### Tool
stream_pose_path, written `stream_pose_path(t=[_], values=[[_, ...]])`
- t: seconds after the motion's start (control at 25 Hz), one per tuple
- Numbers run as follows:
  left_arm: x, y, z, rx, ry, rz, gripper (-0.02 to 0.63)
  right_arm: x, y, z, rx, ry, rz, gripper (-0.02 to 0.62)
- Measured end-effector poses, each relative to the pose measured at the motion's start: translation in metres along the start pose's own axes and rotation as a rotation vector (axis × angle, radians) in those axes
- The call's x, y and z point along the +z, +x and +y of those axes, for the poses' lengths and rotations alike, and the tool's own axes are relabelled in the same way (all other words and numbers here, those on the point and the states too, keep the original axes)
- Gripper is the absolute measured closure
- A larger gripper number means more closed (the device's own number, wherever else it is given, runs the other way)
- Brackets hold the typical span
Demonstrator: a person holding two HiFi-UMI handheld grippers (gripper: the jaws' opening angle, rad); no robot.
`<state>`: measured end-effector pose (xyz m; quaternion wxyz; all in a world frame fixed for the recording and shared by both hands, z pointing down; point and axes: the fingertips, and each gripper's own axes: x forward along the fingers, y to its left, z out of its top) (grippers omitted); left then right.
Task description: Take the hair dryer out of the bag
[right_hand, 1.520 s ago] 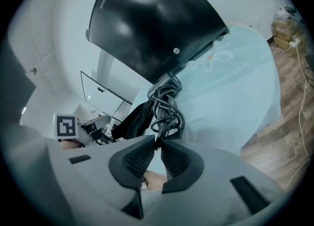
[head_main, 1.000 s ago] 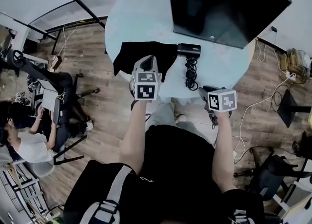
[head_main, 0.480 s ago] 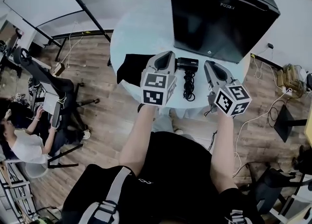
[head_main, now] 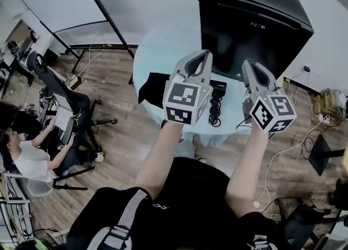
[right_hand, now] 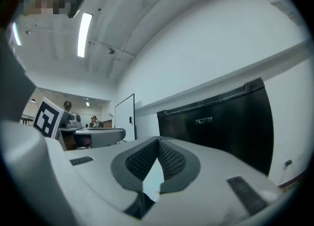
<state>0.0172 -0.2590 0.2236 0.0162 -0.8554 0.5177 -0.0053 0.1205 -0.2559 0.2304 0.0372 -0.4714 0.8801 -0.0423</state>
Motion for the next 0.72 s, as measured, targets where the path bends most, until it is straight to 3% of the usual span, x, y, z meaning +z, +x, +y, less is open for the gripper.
stream_pose_path(t=[0.72], values=[[-0.026,0.005,-0.021,-0.044,-0.008,0.054,0.604,-0.019,-0.008,-0.006,-0.035,-0.047,0.014,0.592]])
